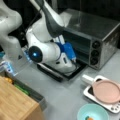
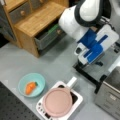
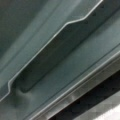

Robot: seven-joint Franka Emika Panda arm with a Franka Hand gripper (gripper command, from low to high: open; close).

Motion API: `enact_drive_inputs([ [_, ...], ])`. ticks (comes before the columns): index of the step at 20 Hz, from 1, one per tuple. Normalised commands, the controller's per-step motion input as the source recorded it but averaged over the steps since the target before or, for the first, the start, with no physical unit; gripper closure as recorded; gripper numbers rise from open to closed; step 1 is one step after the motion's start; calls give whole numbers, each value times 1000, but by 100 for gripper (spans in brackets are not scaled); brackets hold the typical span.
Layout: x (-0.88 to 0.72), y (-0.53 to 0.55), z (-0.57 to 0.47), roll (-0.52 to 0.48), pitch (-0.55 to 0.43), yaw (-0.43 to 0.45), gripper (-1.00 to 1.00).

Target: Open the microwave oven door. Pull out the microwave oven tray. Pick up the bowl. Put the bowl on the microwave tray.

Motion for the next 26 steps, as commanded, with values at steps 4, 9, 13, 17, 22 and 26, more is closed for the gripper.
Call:
enact_drive_inputs([
  [4,198,-41,-71,257,-13,53,-100],
  [9,185,-11,-87,287,-4,25,-100],
  [13,161,-2,-99,258,27,-143,-100],
  [17,79,84,-118,222,47,-201,-100],
  [22,-42,196,-116,156,39,-165,-100],
  [26,-48,126,-63,106,-5,-136,-100],
])
